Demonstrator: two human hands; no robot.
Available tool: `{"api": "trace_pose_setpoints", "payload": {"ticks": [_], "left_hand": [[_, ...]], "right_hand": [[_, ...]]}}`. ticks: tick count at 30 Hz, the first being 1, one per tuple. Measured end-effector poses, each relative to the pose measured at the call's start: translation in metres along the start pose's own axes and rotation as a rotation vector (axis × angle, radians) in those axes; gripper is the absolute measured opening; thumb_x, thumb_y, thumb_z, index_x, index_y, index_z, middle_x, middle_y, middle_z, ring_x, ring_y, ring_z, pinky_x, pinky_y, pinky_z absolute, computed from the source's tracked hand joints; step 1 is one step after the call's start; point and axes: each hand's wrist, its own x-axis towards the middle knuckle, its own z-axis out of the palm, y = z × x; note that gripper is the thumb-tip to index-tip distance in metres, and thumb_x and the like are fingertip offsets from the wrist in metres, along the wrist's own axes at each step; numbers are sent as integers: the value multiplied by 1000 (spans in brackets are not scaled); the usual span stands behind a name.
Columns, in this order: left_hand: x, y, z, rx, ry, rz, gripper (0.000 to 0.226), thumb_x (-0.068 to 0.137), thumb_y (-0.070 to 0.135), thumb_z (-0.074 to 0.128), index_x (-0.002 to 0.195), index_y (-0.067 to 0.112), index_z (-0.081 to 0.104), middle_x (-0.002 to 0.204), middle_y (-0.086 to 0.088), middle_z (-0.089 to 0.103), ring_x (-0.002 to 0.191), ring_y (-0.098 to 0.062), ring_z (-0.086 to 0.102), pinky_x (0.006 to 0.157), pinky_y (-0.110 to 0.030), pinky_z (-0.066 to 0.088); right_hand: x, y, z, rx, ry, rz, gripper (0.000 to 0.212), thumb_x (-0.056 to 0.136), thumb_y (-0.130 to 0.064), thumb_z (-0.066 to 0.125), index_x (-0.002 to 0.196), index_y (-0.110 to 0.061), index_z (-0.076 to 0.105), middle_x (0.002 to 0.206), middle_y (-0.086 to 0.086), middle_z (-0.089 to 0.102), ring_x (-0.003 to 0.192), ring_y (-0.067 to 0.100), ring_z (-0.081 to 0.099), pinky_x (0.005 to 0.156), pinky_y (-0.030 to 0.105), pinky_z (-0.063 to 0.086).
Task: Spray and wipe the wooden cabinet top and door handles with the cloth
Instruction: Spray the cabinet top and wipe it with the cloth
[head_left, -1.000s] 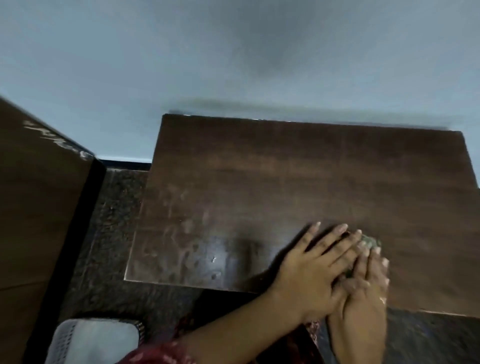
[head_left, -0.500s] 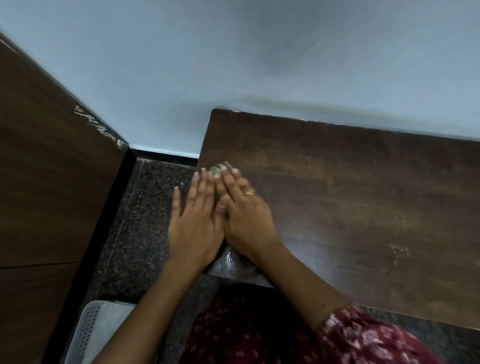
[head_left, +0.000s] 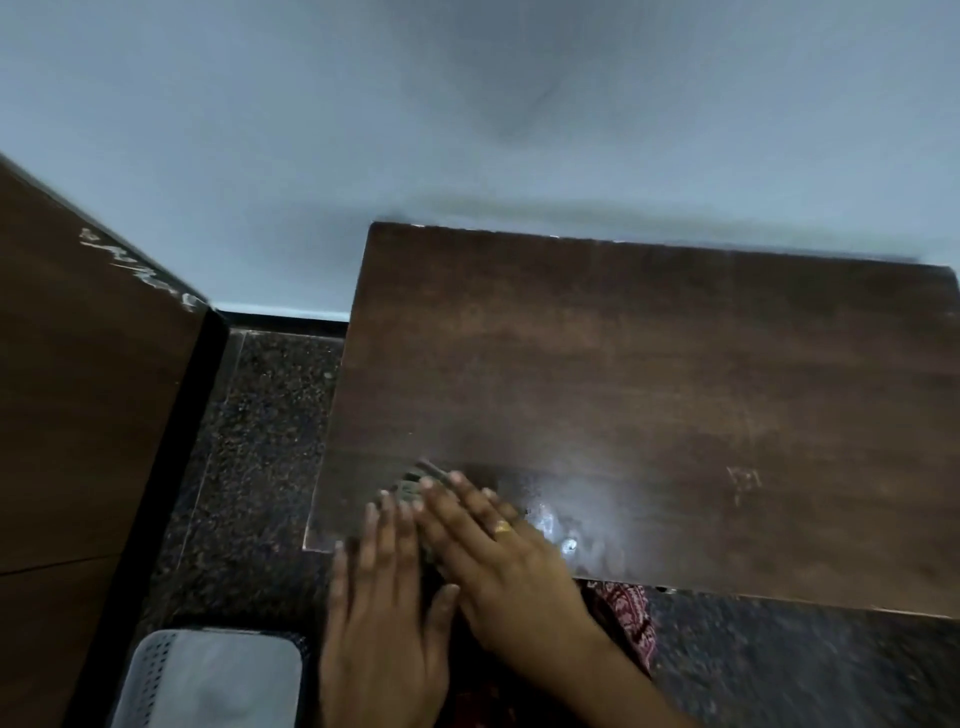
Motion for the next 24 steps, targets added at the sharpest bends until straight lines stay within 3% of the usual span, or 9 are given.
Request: {"api": "trace_pose_setpoints", "payload": {"ticks": [3,9,15,18,21,24], "left_hand": [[10,29,8,-21,-2,112,70,98,54,7,148,6,17,155,-10,26,147,-17,7,117,-35,5],[34,91,15,-110,32,275,70,99,54,8,147,8,29,155,-5,26,145,-18,16,115,-37,9],[33,148,33,-91,117,402,71,96,51,-3,148,13,28,157,-1,26,147,-13,14,118,-37,1],[32,125,37,-126,221,361,72,96,50,-4,146,14,34,155,2,32,146,-13,17,118,-41,1],[32,83,32,-69,314,281,69,98,49,0,145,15,37,153,2,35,145,-15,21,117,-42,0],[28,35,24,34,293,150,72,88,48,-7,151,21,15,159,8,16,148,-11,2,114,-38,-13]], "right_hand": [[-22,19,-12,3,49,120,57,79,-24,44,134,-12,50,142,3,46,136,20,32,106,33,30],[-57,63,-22,-29,136,329,61,77,-22,40,135,-6,45,143,10,44,134,22,33,104,33,36],[-103,81,-27,-42,252,598,55,90,-27,30,140,-5,37,148,8,35,136,19,24,105,37,25],[-86,62,-16,-28,298,575,52,92,-27,35,140,-8,38,148,9,35,137,21,26,102,33,22],[-54,37,-4,-51,317,433,52,91,-25,34,140,-8,39,148,11,36,138,26,28,104,33,29],[-17,7,9,-42,284,288,48,96,-21,36,142,-7,35,150,13,31,140,25,25,111,29,21]]}}
